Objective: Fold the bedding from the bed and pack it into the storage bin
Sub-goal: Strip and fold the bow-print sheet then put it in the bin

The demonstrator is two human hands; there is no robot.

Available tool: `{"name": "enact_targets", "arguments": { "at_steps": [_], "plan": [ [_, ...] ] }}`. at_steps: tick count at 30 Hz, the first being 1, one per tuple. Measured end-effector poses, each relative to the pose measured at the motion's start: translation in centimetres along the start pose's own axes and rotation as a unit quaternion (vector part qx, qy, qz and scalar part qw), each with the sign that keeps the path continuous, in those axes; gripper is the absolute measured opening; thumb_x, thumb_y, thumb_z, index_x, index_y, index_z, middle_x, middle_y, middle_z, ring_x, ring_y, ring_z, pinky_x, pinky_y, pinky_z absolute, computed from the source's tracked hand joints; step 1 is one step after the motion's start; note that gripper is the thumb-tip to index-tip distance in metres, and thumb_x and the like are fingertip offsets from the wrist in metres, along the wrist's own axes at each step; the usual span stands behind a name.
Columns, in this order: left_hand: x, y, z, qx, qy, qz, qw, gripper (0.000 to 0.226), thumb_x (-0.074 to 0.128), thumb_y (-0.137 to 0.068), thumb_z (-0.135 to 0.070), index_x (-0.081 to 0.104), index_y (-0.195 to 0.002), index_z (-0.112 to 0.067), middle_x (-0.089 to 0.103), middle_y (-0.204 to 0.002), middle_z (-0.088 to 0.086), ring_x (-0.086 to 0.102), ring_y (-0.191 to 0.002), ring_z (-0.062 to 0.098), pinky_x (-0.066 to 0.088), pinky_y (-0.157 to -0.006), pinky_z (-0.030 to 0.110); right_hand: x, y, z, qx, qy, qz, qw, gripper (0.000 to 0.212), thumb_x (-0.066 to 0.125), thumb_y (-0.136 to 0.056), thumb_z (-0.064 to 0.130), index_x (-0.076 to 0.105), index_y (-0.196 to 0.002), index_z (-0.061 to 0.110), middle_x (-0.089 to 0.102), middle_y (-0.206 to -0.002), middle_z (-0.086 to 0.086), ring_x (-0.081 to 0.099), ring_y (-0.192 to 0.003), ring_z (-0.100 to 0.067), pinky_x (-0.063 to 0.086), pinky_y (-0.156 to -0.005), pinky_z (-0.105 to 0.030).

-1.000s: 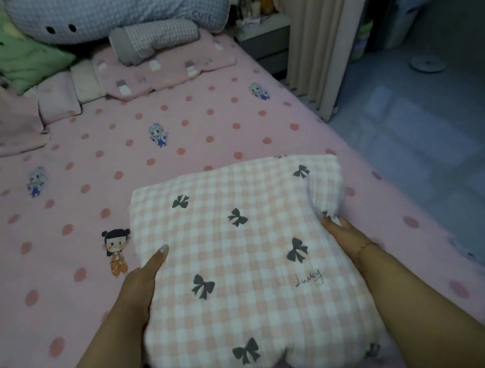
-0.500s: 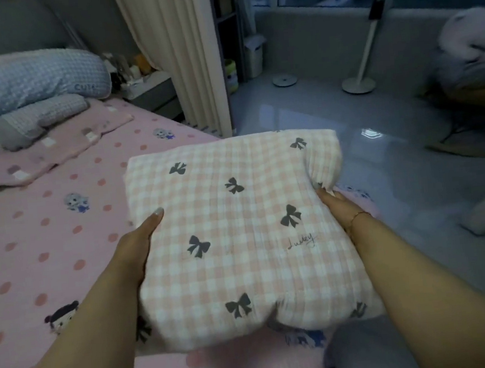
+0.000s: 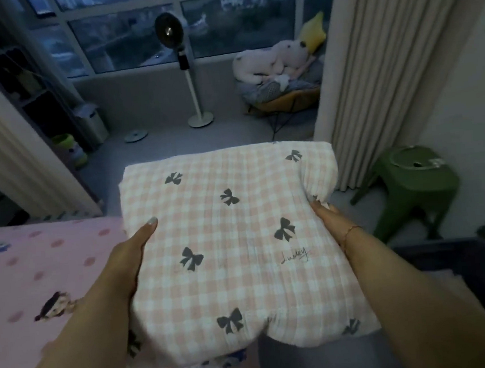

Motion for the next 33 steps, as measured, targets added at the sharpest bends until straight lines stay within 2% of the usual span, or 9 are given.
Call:
{"name": "enact_targets", "arguments": {
  "at_steps": [4,9,13,15,19,24,27,30,33],
  "plan": [
    [8.9,-1.6,0.0,-0.007,-0.022,0.085,0.996,0.067,0.082,-0.06,-0.054,0.068,-0.113,-0.016,0.073,-0.107,0.008,0.07,-0.094,0.032,0.05,-0.092,0.051,-8.8,2.3,-1.7,0.017,-0.047,-0.071,0.996,0.096,0.062,-0.066,0.073,0.032,-0.145,0.028,0.05,-0.137,-0.003,0.053,-0.112,-0.025,0.042,-0.102,-0.04],
    [21.0,-0.4,0.6,0.006,-0.082,0.148,0.986,0.055,0.078,-0.067,-0.053,0.07,-0.105,-0.014,0.075,-0.097,0.01,0.072,-0.086,0.031,0.055,-0.082,0.044,-20.0,5.4,-4.4,0.025,-0.088,-0.143,0.986,0.118,0.067,-0.04,0.086,0.039,-0.14,0.031,0.056,-0.132,-0.001,0.059,-0.11,-0.025,0.045,-0.1,-0.046],
    [30.6,1.5,1.5,0.0,-0.12,0.198,0.973,0.056,0.078,-0.07,-0.05,0.069,-0.107,-0.009,0.073,-0.098,0.013,0.07,-0.089,0.034,0.055,-0.085,0.046,-28.2,8.3,-5.9,0.014,-0.111,-0.198,0.974,0.113,0.062,-0.045,0.085,0.041,-0.14,0.028,0.055,-0.131,0.0,0.059,-0.104,-0.019,0.049,-0.079,-0.029],
    [34.3,1.9,1.9,0.006,-0.134,0.215,0.967,0.054,0.078,-0.069,-0.051,0.071,-0.103,-0.009,0.074,-0.096,0.013,0.071,-0.088,0.033,0.054,-0.086,0.046,-31.2,9.0,-6.8,0.007,-0.113,-0.21,0.971,0.097,0.057,-0.06,0.08,0.044,-0.139,0.024,0.057,-0.124,0.001,0.059,-0.093,-0.011,0.047,-0.072,-0.025],
    [43.1,3.6,4.0,-0.004,-0.169,0.268,0.949,0.056,0.08,-0.067,-0.049,0.071,-0.105,-0.009,0.074,-0.097,0.012,0.071,-0.089,0.033,0.053,-0.09,0.049,-38.6,10.9,-10.3,0.018,-0.128,-0.263,0.956,0.061,0.046,-0.09,0.055,0.044,-0.139,0.02,0.053,-0.131,-0.005,0.051,-0.096,-0.014,0.038,-0.087,-0.028],
    [52.2,5.9,7.4,-0.006,-0.213,0.314,0.925,0.056,0.078,-0.071,-0.047,0.068,-0.11,-0.007,0.073,-0.1,0.014,0.07,-0.09,0.034,0.056,-0.082,0.044,-45.5,13.4,-14.7,0.032,-0.168,-0.297,0.939,0.1,0.056,-0.064,0.08,0.038,-0.144,0.022,0.047,-0.141,-0.006,0.05,-0.106,-0.019,0.04,-0.091,-0.031],
    [57.6,7.3,9.9,-0.016,-0.244,0.35,0.904,0.056,0.076,-0.073,-0.047,0.068,-0.108,-0.005,0.073,-0.098,0.016,0.07,-0.087,0.034,0.057,-0.078,0.042,-49.2,15.6,-17.2,0.044,-0.177,-0.342,0.922,0.072,0.046,-0.085,0.062,0.038,-0.143,0.02,0.047,-0.141,-0.011,0.05,-0.108,-0.023,0.038,-0.087,-0.029],
    [62.6,8.8,12.1,-0.023,-0.268,0.393,0.879,0.062,0.08,-0.066,-0.051,0.069,-0.107,-0.007,0.073,-0.098,0.015,0.07,-0.088,0.035,0.056,-0.083,0.048,-52.2,17.6,-20.3,0.075,-0.185,-0.389,0.899,0.071,0.047,-0.085,0.059,0.039,-0.143,0.018,0.044,-0.143,-0.011,0.045,-0.127,-0.029,0.034,-0.101,-0.034],
    [66.7,9.3,14.3,-0.034,-0.275,0.435,0.857,0.07,0.082,-0.056,-0.054,0.068,-0.109,-0.011,0.073,-0.101,0.013,0.07,-0.09,0.034,0.054,-0.085,0.053,-53.5,19.0,-22.2,0.086,-0.2,-0.421,0.88,0.081,0.05,-0.076,0.068,0.042,-0.141,0.02,0.049,-0.139,-0.009,0.048,-0.123,-0.029,0.035,-0.107,-0.038]
  ]
}}
Point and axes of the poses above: each hand's wrist, its own y-axis away from the middle knuckle, its own x-axis out of the palm, z = x × y, the point moved 10 cm from there along -y, towards the middle knuckle
